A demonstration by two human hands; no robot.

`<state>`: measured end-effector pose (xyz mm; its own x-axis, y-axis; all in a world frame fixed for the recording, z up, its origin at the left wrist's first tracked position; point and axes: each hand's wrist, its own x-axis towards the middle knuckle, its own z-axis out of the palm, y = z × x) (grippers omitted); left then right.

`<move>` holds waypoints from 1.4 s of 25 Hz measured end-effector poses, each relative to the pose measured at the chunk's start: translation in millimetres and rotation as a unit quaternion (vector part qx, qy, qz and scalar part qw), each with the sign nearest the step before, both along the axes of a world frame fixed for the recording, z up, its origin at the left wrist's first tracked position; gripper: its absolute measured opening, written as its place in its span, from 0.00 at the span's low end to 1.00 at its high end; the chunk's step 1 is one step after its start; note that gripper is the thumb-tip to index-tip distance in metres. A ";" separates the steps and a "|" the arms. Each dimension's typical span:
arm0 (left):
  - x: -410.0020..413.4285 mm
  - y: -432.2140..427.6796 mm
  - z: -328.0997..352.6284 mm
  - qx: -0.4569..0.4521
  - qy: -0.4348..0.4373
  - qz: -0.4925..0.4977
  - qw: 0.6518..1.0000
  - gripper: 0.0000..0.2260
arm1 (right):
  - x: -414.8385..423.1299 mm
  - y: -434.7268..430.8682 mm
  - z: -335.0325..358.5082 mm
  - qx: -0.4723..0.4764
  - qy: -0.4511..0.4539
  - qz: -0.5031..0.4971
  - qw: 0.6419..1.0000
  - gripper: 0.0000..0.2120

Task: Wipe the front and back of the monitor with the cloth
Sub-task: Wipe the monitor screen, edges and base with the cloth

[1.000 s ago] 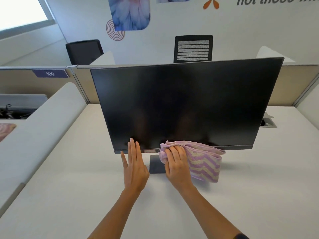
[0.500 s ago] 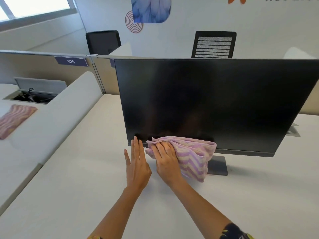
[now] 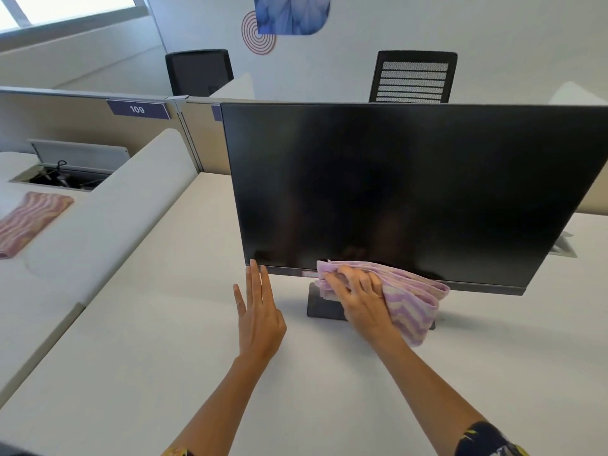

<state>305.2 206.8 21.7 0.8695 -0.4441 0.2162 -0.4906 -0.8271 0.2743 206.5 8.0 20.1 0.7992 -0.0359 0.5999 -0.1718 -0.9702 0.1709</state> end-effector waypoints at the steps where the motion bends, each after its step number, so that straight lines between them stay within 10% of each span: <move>1: -0.8 -0.3 0.7 -0.015 0.012 0.013 1.000 0.42 | -7.1 -10.1 0.9 -0.003 -0.003 0.002 1.000 0.39; 18: 17.3 4.3 39.3 -0.464 0.255 0.168 0.832 0.19 | 48.9 26.6 23.5 -0.190 0.117 0.151 0.963 0.39; 35: 31.5 12.7 45.7 -0.521 0.294 0.176 0.782 0.13 | 74.5 48.9 24.3 -0.251 0.051 0.186 0.948 0.28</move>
